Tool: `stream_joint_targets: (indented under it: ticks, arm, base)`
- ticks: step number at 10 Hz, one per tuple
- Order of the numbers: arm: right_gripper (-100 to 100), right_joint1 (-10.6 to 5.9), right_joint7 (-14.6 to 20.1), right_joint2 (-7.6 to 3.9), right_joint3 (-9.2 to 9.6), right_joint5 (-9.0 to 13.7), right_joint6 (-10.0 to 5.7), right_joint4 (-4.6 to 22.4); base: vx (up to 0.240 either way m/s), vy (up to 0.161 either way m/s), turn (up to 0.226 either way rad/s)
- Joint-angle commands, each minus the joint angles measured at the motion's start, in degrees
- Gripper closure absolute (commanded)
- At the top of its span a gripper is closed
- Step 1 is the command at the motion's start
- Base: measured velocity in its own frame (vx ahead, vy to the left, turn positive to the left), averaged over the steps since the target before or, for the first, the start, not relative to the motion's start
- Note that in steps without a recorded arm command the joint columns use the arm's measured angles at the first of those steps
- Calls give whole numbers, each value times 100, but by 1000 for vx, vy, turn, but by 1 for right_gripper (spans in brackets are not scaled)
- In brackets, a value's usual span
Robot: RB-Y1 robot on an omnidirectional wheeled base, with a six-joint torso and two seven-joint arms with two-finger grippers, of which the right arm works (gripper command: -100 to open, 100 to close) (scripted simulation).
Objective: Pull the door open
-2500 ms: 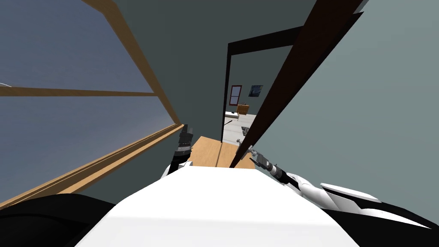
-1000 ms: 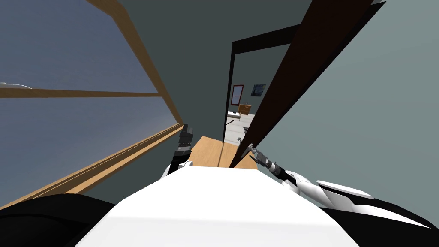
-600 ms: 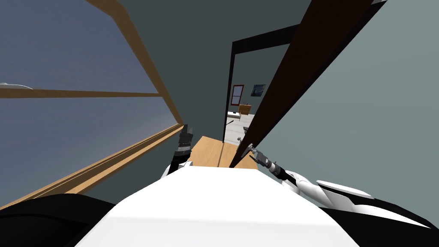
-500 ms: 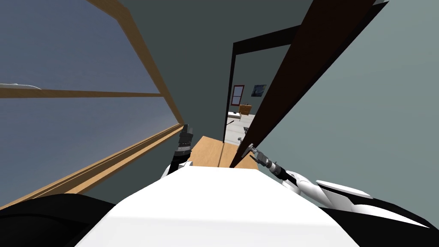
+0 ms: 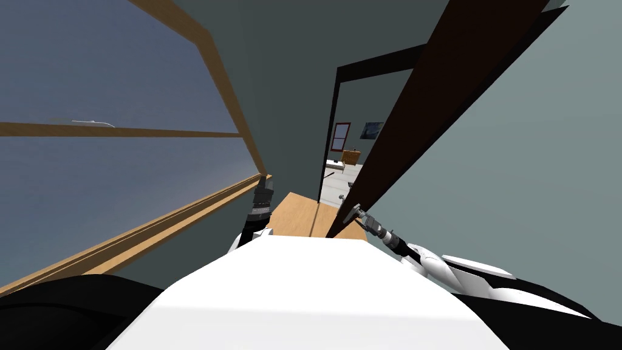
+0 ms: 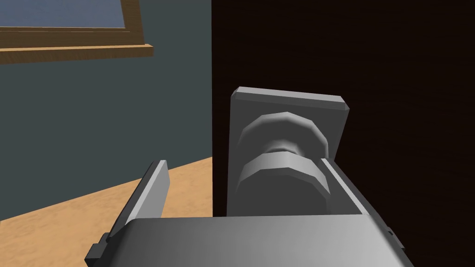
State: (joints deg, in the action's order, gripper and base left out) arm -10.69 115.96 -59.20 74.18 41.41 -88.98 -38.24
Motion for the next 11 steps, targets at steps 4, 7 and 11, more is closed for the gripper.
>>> stream_joint_targets:
  ticks: [4,7,11]
  arm:
    - [100,64,260,297,196,62,-244,432]
    - [100,113,486,453,323,212,-538,903]
    - [100,195,653,493,422,326,-894,1295]
  base:
    - [-28,-17,73]
    - [-62,-55,82]
    - [-77,-117,24]
